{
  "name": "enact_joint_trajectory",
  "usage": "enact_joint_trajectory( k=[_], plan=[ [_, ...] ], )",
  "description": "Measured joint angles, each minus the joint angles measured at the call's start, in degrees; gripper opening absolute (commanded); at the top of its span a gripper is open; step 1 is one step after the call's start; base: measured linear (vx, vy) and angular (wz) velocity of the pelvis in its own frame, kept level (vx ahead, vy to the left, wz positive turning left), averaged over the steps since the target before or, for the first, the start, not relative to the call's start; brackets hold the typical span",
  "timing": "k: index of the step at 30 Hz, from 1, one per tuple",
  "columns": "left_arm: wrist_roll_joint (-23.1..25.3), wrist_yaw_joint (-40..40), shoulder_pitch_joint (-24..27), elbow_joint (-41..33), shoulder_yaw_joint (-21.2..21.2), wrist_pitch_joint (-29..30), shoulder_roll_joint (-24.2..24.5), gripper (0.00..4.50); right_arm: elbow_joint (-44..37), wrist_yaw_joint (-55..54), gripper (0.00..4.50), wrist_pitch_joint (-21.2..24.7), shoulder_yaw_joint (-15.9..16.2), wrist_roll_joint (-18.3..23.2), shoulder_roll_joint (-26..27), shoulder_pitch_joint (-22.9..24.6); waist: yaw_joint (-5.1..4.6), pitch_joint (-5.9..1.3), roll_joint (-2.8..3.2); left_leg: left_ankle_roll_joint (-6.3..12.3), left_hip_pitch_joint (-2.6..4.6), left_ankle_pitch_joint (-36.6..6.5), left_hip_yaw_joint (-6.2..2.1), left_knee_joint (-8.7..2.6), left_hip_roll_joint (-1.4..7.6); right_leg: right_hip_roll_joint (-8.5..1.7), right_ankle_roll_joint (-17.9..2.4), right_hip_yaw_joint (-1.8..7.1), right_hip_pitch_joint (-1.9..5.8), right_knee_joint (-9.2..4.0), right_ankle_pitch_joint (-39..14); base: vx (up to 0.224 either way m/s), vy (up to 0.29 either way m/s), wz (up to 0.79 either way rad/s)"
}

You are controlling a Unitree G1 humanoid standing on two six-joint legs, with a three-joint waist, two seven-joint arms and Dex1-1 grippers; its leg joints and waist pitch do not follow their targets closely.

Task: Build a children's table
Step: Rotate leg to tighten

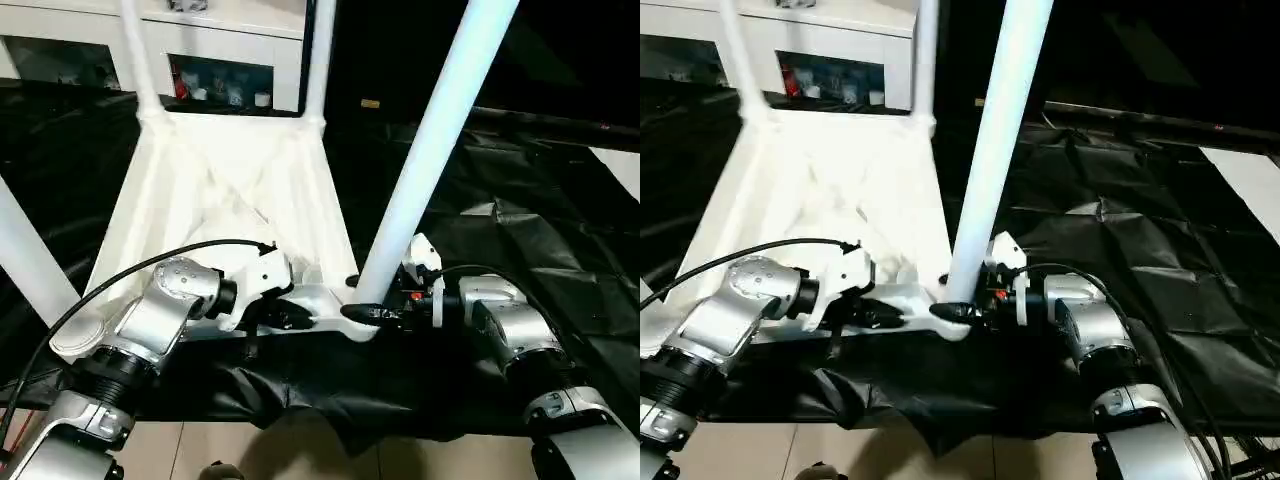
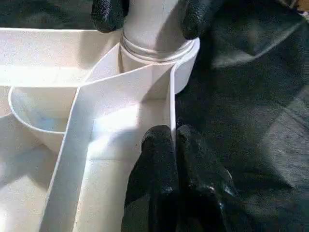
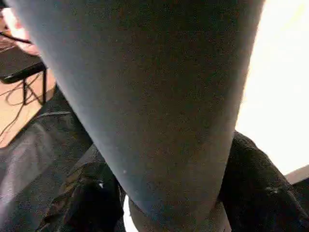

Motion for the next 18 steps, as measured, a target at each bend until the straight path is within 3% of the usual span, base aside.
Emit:
enact_joint_trajectory(
  k=[6, 11, 15, 18],
  plan=[
    [-0.12, 0.12, -0.02, 0.46, 0.00, -0.87, 0.14, 0.00, -1.10, -0.65, 2.18, -0.19, -0.22, -0.14, 0.20, 0.48, -0.01, -0.01, 0.00, 0.00, 0.02, 0.00, -0.01, 0.01, 0.00, 0.00, 0.02, 0.00, 0.01, 0.01, -0.01, 0.000, 0.000, 0.00],
    [1.70, 6.37, -0.82, 2.60, 1.17, -0.63, -1.93, 0.00, 0.80, -11.49, 2.10, -1.24, -3.35, -0.55, 3.38, 0.63, -0.27, -0.03, -0.05, 0.00, 0.15, 0.00, -0.03, 0.01, 0.00, 0.00, 0.05, -0.01, 0.05, 0.04, -0.02, 0.000, 0.000, 0.00],
    [3.96, 16.09, -1.58, 3.69, 2.67, 2.42, -5.17, 0.00, 6.76, -31.13, 2.04, -2.95, -7.26, -0.95, 9.86, -2.33, -2.10, -0.01, -0.11, -0.01, 0.09, 0.00, -0.34, 0.08, -0.03, 0.00, 0.05, -0.29, -0.08, -0.36, -0.02, -0.027, 0.007, -0.08],
    [4.59, 20.16, -1.89, 3.66, 2.86, 4.67, -6.76, 0.00, 8.58, -39.79, 2.04, -1.88, -8.29, -1.21, 12.33, -4.06, -3.17, -0.02, -0.11, -0.01, 0.16, 0.00, -0.69, 0.21, -0.13, 0.02, 0.05, -0.42, -0.07, -0.58, -0.02, 0.000, 0.000, 0.00]
  ],
)
